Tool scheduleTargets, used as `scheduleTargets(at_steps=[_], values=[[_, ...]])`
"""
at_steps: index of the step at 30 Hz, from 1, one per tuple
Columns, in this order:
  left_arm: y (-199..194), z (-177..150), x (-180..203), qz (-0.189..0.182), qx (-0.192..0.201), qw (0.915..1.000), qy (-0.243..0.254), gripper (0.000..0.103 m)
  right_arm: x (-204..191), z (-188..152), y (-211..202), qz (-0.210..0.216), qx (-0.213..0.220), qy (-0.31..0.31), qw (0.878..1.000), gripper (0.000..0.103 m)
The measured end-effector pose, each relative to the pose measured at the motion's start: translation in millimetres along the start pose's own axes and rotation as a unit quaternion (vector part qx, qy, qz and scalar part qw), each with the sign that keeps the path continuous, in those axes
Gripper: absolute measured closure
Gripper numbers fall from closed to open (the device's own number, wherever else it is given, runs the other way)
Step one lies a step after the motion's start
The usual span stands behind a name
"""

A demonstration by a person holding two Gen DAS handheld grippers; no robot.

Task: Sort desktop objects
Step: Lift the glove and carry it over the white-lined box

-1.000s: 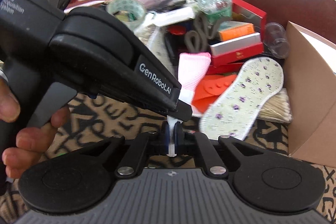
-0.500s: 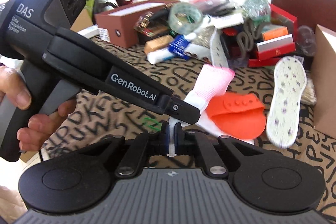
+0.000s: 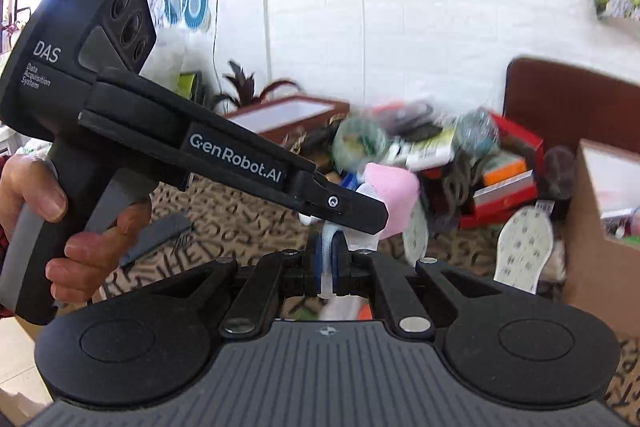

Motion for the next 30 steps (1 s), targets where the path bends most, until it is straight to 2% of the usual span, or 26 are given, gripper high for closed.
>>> scheduleTargets(at_steps=[2,4,5,7,8,9,10,11,12,13,15,18,20,22,24,26,28,29,30], values=[[16,-16,-13,0.013,-0.024,0.9995,-0.013,0.1,-3,-14,16,0.003,-0.03,0.005,1.0,0.096],[33,-31,-29,0.026,-0.051,0.9978,-0.035,0.09,-5,-30,35,-0.007,-0.066,0.005,0.998,0.093],[40,-39,-37,0.03,-0.064,0.9964,-0.048,0.081,-6,-39,44,-0.013,-0.082,0.004,0.997,0.092],[49,-50,-52,0.04,-0.082,0.9933,-0.071,0.076,-7,-52,57,-0.013,-0.107,0.01,0.994,0.085],[50,-54,-58,0.044,-0.085,0.992,-0.082,0.068,-9,-58,59,-0.011,-0.117,0.013,0.993,0.078],[50,-58,-64,0.045,-0.086,0.991,-0.092,0.054,-10,-62,60,-0.013,-0.12,0.014,0.993,0.067],[49,-60,-69,0.047,-0.083,0.9904,-0.1,0.047,-10,-63,59,-0.016,-0.12,0.013,0.993,0.06],[47,-60,-74,0.053,-0.079,0.99,-0.105,0.034,-9,-63,58,-0.019,-0.118,0.01,0.993,0.042],[46,-61,-79,0.064,-0.074,0.9895,-0.106,0.024,-8,-61,55,-0.021,-0.116,0.007,0.993,0.03],[45,-62,-81,0.076,-0.071,0.9891,-0.105,0.021,-8,-60,53,-0.025,-0.113,0.003,0.993,0.029],[48,-61,-84,0.085,-0.075,0.9885,-0.101,0.021,-7,-59,53,-0.025,-0.111,0.003,0.993,0.029],[58,-60,-78,0.064,-0.09,0.9895,-0.094,0.02,-4,-58,60,-0.017,-0.117,0.022,0.993,0.029],[65,-59,-73,0.068,-0.094,0.9901,-0.079,0.02,-3,-60,66,-0.014,-0.12,0.027,0.992,0.029],[71,-59,-70,0.07,-0.104,0.9897,-0.069,0.024,-2,-64,72,-0.015,-0.128,0.034,0.991,0.029],[75,-60,-69,0.061,-0.12,0.989,-0.062,0.047,0,-67,74,-0.011,-0.133,0.046,0.99,0.03],[77,-62,-71,0.062,-0.132,0.9871,-0.066,0.055,1,-68,76,-0.008,-0.135,0.053,0.989,0.031],[76,-63,-73,0.06,-0.13,0.9872,-0.071,0.056,-1,-65,77,-0.009,-0.133,0.049,0.99,0.032],[76,-63,-73,0.06,-0.129,0.9871,-0.073,0.049,-2,-65,78,-0.01,-0.13,0.044,0.99,0.032],[76,-63,-73,0.06,-0.126,0.9873,-0.076,0.048,-3,-64,79,-0.011,-0.13,0.042,0.991,0.032]])
Point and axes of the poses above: each gripper's, at about its wrist camera, not at the fingertips, and y roughly the way its jaws point, x to its right, z to its top, the point moved 7 cm from there along y, roughly the way its jaws point, and after that the axes turned 9 degrees about -x, right-handed, at the moved point
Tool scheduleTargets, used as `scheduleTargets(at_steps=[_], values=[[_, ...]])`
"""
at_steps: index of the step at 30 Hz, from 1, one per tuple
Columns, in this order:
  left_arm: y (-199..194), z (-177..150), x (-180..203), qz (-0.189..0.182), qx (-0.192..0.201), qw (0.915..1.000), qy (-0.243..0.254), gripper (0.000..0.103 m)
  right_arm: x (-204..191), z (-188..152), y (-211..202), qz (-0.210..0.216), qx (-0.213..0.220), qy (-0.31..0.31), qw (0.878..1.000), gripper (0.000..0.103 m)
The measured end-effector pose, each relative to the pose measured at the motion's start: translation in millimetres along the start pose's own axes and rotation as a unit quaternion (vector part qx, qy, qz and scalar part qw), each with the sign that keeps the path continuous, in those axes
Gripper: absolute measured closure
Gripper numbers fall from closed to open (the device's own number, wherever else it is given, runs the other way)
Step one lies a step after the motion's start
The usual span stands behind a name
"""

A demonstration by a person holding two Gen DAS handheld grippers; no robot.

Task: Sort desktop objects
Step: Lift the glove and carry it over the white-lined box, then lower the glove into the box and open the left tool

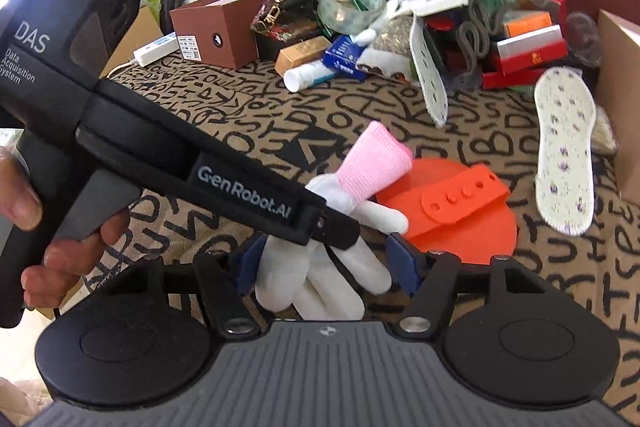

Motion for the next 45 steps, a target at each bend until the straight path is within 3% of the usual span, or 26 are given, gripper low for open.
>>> scheduleTargets(at_steps=[2,6,8,11,19,25,27,30,36,45], values=[[1,0,-1,0.001,0.0,1.0,-0.003,0.046,-1,1,5,0.003,-0.006,0.0,1.0,0.035],[4,2,0,0.007,-0.014,0.9998,0.009,0.074,-2,2,17,0.008,-0.018,0.006,1.0,0.058],[0,3,0,0.005,-0.011,0.9999,0.007,0.082,-1,4,14,0.005,-0.013,0.006,1.0,0.064],[-11,10,7,-0.01,0.002,0.9999,0.006,0.086,2,8,2,0.001,0.005,0.002,1.0,0.066],[-43,53,67,-0.045,0.073,0.9948,0.055,0.082,35,35,-54,-0.047,0.08,0.013,0.996,0.067],[-62,103,132,-0.087,0.125,0.9828,0.104,0.072,82,60,-107,-0.093,0.142,0.033,0.985,0.068],[-64,121,153,-0.111,0.138,0.9777,0.114,0.074,100,69,-122,-0.103,0.155,0.042,0.982,0.076],[-60,149,184,-0.148,0.136,0.9723,0.12,0.072,129,79,-141,-0.114,0.172,0.057,0.977,0.078],[-41,193,241,-0.171,0.15,0.9616,0.154,0.071,185,98,-160,-0.165,0.185,0.068,0.966,0.079],[25,246,293,-0.239,0.109,0.9541,0.144,0.071,274,103,-162,-0.207,0.164,0.089,0.96,0.079]])
Point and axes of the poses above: each gripper's, at about its wrist camera, not at the fingertips, and y roughly the way its jaws point, x to its right, z to its top, the point moved 7 cm from there along y, roughly the way its jaws point, and after that the axes turned 9 degrees about -x, right-handed, at the moved point
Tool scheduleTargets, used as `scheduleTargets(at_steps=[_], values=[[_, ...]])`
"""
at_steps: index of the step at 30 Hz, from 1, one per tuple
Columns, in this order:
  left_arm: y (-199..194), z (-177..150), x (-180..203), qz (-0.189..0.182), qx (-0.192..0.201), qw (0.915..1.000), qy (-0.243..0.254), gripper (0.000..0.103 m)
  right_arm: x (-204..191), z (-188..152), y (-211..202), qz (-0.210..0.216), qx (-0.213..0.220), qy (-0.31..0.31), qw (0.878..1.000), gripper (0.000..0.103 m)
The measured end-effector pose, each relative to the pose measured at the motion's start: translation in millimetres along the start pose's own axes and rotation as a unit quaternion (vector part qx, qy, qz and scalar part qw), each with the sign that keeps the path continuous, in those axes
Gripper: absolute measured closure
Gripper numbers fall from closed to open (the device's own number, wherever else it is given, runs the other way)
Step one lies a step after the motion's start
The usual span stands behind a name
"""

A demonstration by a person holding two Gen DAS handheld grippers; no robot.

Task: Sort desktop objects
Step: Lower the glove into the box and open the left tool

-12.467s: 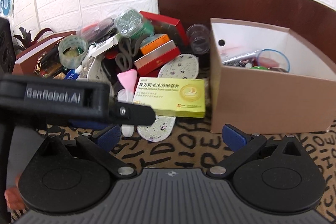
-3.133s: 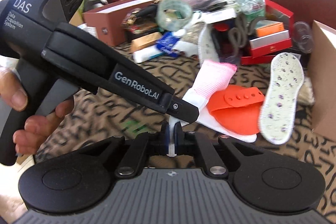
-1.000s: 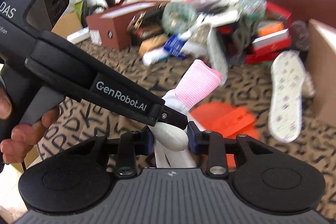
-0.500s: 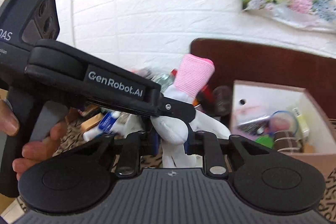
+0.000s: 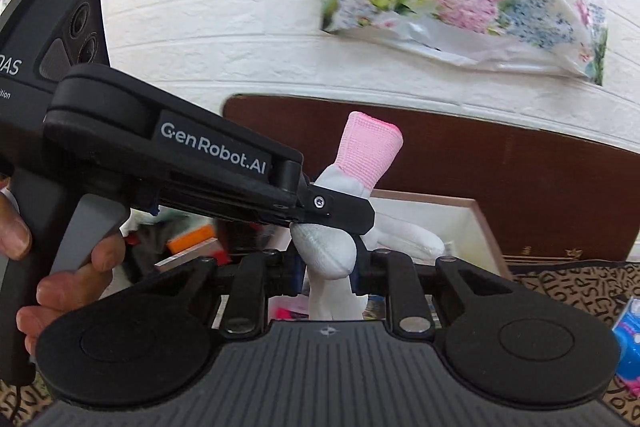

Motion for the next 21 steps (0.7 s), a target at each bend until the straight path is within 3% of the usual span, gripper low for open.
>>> scheduleTargets(at_steps=[6,11,13,16,18,20,21], values=[[62,4,-11,-0.012,-0.032,0.9994,-0.008,0.07,41,-15,32,-0.019,-0.033,0.017,0.999,0.079],[96,1,-33,0.004,-0.051,0.9984,-0.022,0.065,69,-32,57,-0.031,-0.063,0.035,0.997,0.078],[104,-1,-43,0.013,-0.057,0.9978,-0.03,0.058,77,-39,67,-0.035,-0.075,0.044,0.996,0.077],[109,0,-57,0.041,-0.051,0.997,-0.04,0.037,84,-48,80,-0.045,-0.094,0.047,0.993,0.076],[108,0,-65,0.059,-0.044,0.9964,-0.041,0.022,86,-52,85,-0.052,-0.1,0.047,0.992,0.057],[103,0,-71,0.079,-0.037,0.9953,-0.043,0.014,87,-54,86,-0.064,-0.098,0.047,0.992,0.037],[101,1,-73,0.086,-0.034,0.9946,-0.046,0.007,88,-53,87,-0.07,-0.096,0.045,0.992,0.032]])
Point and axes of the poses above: each gripper's, at about its wrist camera, not at the fingertips, and y roughly the way its jaws point, x to its right, z to its top, the point moved 7 cm from there along y, roughly the way its jaws point, and after that the axes turned 9 degrees about -x, right-handed, at the moved point
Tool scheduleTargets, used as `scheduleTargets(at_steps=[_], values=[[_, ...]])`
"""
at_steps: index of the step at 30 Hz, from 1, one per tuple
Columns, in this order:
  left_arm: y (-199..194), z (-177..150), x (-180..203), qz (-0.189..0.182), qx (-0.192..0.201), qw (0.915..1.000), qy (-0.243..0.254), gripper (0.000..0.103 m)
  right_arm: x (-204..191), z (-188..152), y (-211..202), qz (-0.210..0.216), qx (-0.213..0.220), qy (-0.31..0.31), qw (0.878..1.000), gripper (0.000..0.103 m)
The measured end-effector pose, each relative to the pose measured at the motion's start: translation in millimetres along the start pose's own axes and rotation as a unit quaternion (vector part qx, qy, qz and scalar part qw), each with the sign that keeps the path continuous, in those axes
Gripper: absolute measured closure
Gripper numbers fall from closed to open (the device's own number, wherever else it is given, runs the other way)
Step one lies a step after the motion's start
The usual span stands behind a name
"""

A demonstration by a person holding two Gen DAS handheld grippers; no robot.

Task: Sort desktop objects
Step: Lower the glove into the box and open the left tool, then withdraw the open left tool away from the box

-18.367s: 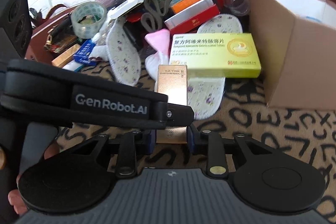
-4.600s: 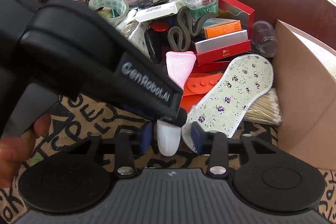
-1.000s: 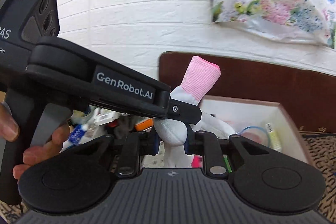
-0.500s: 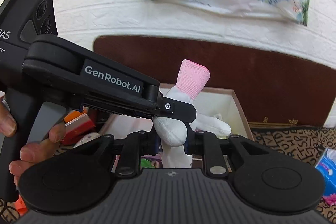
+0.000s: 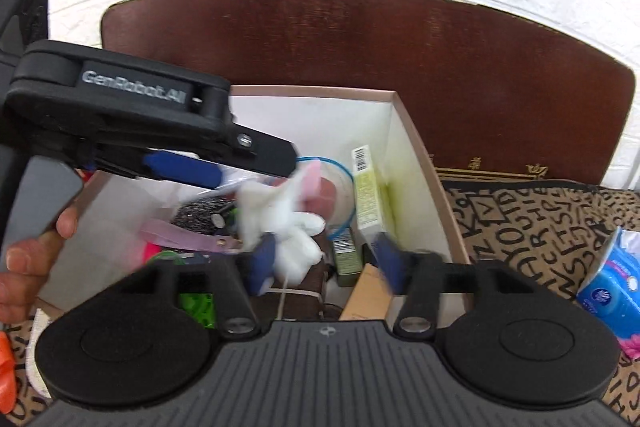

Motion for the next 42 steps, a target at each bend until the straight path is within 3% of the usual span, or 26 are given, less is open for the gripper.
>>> scheduleTargets(at_steps=[1,3,9,17,26,32,42], values=[[-2,0,-2,0.005,0.002,1.0,-0.003,0.004,-1,0,-1,-0.003,0.003,-0.003,1.0,0.03],[-7,-1,-4,0.01,0.006,0.9999,-0.007,0.0,-2,0,-4,-0.006,0.007,-0.007,1.0,0.014],[-27,-11,-3,0.058,-0.001,0.9982,0.016,0.0,-12,-1,-18,-0.021,0.021,-0.025,0.999,0.001],[-73,-38,5,0.125,0.036,0.9907,0.038,0.0,-25,-7,-42,-0.014,0.014,-0.026,0.999,0.0],[-120,-80,15,0.179,0.039,0.9828,0.022,0.0,-33,-32,-94,-0.005,0.028,-0.013,0.999,0.0],[-134,-110,27,0.217,0.021,0.9748,0.049,0.0,-39,-53,-121,-0.006,0.033,-0.009,0.999,0.0],[-159,-150,45,0.222,0.019,0.973,0.059,0.0,-46,-77,-159,-0.013,0.04,0.008,0.999,0.0]])
Point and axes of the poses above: each gripper's, at about its wrist camera, not at the fingertips, and y roughly the way its jaws point, x to its right, z to its top, the point moved 7 cm from there along y, roughly the way its jaws point, and after that the axes turned 9 degrees about -x, right-handed, at the moved point
